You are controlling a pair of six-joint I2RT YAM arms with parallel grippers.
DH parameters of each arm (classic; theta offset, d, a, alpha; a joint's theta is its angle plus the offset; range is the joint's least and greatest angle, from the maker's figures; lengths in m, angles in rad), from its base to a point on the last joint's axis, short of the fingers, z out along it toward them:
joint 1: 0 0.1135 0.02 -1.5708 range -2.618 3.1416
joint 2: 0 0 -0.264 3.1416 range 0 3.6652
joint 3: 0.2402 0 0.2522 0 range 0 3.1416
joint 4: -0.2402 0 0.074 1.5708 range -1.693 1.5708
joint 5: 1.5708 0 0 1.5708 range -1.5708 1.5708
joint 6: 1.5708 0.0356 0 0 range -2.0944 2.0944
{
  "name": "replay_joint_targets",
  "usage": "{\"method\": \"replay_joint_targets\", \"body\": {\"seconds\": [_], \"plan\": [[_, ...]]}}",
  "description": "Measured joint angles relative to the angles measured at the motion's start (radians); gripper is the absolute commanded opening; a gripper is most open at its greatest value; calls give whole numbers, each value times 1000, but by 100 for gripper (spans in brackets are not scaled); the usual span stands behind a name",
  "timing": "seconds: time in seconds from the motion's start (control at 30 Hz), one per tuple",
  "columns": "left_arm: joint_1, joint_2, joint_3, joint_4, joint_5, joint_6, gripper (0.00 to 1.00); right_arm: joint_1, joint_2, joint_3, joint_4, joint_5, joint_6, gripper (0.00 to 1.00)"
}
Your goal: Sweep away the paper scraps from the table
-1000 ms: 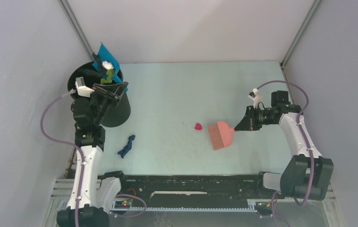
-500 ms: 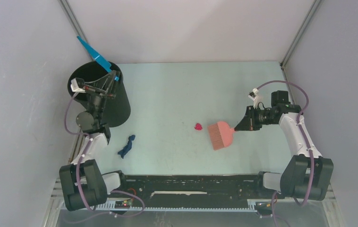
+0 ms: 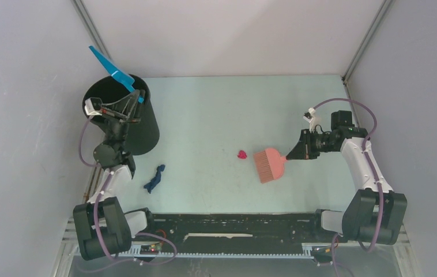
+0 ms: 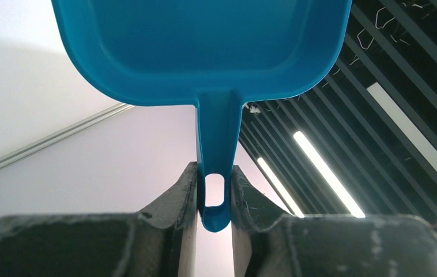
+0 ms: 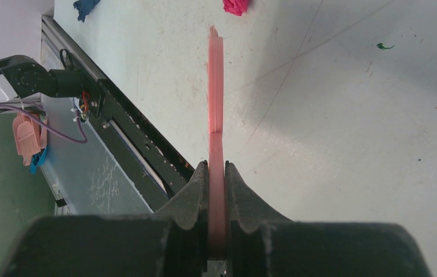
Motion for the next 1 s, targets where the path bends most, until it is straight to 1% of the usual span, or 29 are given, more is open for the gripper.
{"method": "replay_joint_targets", "body": {"seconds": [0.23, 0.3, 0.4, 0.43, 0.53, 0.67, 0.77, 0.9, 1.0], "plan": [[0, -40, -15, -4, 27, 9, 0, 0, 0, 0, 0, -2, 0, 0], [0, -84, -37, -27, 45, 19, 0, 4, 0, 0, 0, -5, 0, 0], [-2, -204, -77, -140, 92, 84, 0, 40, 1, 11, -12, 6, 1, 0], [-5, -245, -84, -193, 106, 116, 0, 62, 2, 25, -22, 13, 0, 0], [-26, -414, -97, -451, 138, 272, 0, 182, 6, 118, -48, 52, 5, 0], [-68, -612, -80, -885, 137, 546, 0, 314, 25, 266, -4, 50, 51, 0], [-90, -678, -29, -1151, 130, 708, 0, 408, 108, 393, 56, 41, 121, 0], [-113, -691, 56, -1367, 130, 858, 0, 517, 290, 547, 103, 24, 195, 0], [-133, -688, 123, -1487, 116, 966, 0, 634, 451, 638, 92, 30, 183, 0]]}}
